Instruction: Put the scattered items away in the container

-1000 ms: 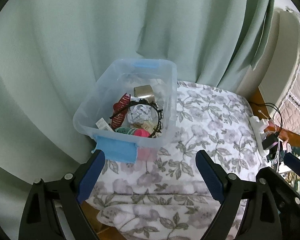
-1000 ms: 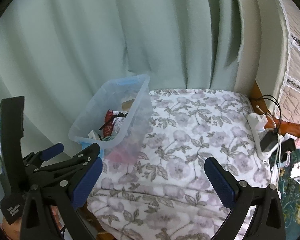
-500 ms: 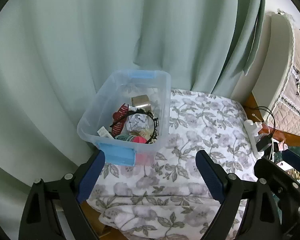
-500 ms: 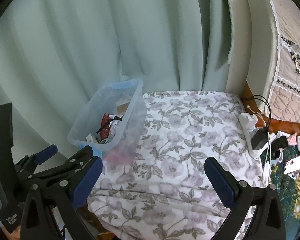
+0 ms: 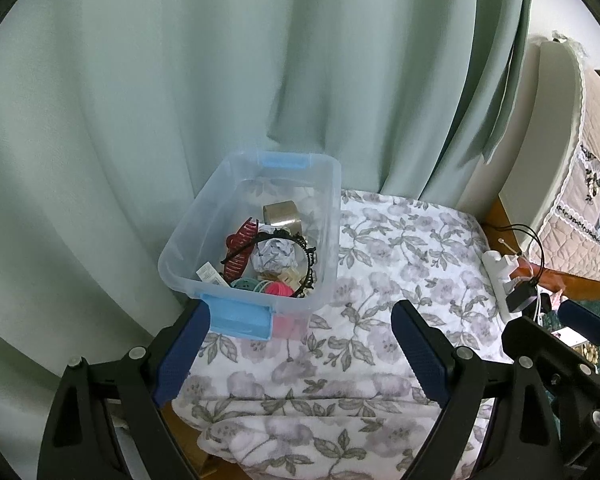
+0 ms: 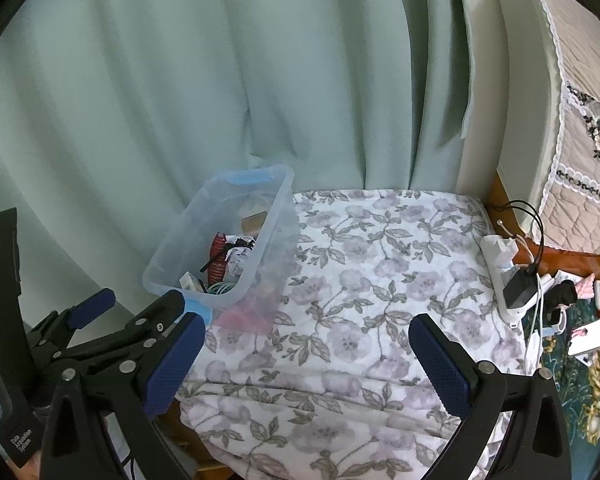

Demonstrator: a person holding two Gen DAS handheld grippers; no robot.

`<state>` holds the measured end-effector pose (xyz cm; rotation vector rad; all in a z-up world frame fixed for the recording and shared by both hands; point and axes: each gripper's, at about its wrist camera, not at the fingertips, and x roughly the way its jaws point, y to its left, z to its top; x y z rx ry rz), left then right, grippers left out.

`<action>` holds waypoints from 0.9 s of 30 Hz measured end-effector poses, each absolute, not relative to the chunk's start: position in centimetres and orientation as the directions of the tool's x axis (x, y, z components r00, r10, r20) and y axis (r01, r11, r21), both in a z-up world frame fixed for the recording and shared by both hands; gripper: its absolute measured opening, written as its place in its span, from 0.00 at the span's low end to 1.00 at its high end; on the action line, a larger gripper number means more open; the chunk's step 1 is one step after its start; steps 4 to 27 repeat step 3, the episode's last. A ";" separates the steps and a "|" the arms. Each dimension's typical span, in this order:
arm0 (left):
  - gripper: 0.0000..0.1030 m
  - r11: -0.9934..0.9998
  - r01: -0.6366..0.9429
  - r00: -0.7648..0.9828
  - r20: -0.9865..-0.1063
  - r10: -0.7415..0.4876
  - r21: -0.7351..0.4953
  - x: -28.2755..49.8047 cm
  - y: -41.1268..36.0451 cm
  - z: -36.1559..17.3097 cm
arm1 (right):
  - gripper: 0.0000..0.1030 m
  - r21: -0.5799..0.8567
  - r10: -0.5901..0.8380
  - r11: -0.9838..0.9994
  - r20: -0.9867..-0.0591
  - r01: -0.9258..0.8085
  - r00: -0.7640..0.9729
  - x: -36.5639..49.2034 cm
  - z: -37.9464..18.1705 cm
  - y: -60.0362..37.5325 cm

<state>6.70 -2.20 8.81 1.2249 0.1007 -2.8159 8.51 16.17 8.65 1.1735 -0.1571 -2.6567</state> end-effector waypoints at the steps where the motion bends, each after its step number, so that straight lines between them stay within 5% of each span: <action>1: 0.90 -0.995 0.090 -0.680 -0.732 -0.037 -0.033 6.7 -2.2 8.8 | 1.00 0.192 -0.256 -0.967 -0.715 0.170 -0.651 8.5 8.6 16.2; 27: 0.90 -0.995 0.090 -0.680 -0.732 -0.036 -0.036 6.7 -2.3 8.8 | 1.00 0.192 -0.257 -0.966 -0.716 0.171 -0.649 8.5 8.5 16.1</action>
